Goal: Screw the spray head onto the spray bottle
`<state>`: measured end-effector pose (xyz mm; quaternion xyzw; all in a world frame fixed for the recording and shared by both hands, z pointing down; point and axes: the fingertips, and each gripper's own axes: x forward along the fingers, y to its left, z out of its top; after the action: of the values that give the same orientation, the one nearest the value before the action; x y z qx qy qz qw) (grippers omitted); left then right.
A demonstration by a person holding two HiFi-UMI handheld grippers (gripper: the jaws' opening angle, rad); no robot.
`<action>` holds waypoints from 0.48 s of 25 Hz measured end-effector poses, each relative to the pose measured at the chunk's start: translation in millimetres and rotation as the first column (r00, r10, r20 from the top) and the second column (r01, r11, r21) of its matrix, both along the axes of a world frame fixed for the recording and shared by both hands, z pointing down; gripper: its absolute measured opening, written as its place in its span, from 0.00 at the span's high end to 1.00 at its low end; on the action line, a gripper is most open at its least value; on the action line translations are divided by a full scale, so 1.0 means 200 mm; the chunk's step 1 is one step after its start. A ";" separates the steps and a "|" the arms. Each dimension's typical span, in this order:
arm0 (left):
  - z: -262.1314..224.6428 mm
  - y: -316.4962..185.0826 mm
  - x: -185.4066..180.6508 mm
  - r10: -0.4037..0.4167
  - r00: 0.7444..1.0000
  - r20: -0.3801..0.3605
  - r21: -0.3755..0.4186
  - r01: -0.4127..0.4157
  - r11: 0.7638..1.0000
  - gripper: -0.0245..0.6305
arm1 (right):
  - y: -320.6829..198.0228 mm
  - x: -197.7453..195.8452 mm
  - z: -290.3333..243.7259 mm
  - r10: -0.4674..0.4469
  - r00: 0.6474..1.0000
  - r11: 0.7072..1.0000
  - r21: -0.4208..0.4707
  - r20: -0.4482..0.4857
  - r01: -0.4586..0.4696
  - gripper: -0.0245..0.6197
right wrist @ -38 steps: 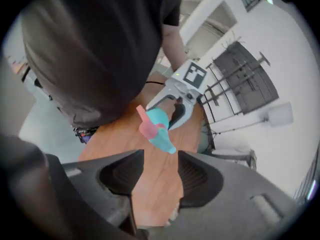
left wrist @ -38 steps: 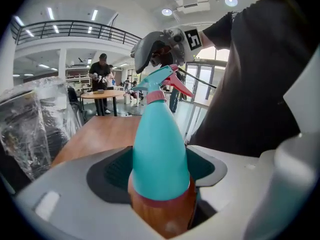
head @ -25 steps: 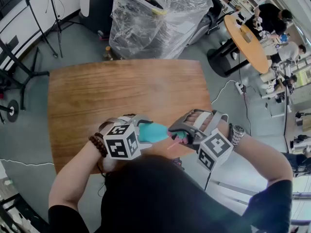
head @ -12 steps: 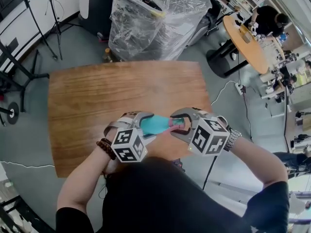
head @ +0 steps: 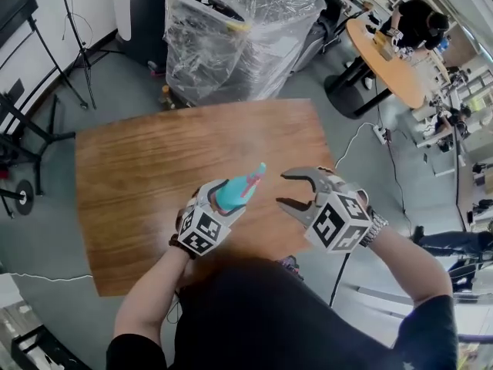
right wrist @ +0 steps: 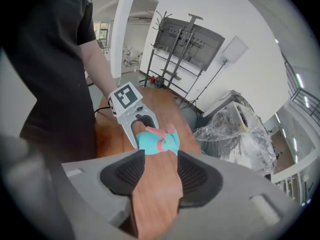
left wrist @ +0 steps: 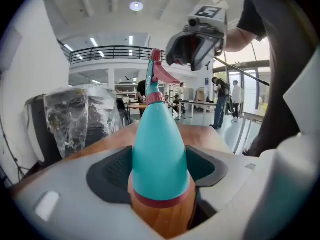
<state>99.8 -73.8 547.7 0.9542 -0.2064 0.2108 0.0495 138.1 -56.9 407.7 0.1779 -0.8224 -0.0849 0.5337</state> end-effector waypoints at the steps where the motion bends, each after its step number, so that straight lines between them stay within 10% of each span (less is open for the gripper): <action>1: 0.03 -0.04 -0.01 -0.037 0.999 -0.012 -0.027 0.037 0.999 0.42 | -0.01 0.02 -0.01 0.027 0.999 1.000 0.006 0.022 -0.027 0.67; 12: 0.25 -0.26 0.04 -0.175 0.985 -0.001 -0.076 0.174 0.982 0.42 | 0.11 0.09 0.19 0.130 0.987 0.990 -0.063 0.092 -0.124 0.67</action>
<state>107.1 -125.8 597.6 0.9307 -0.2810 0.2094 0.1049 155.2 -34.9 445.3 0.2185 -0.8360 -0.0188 0.5029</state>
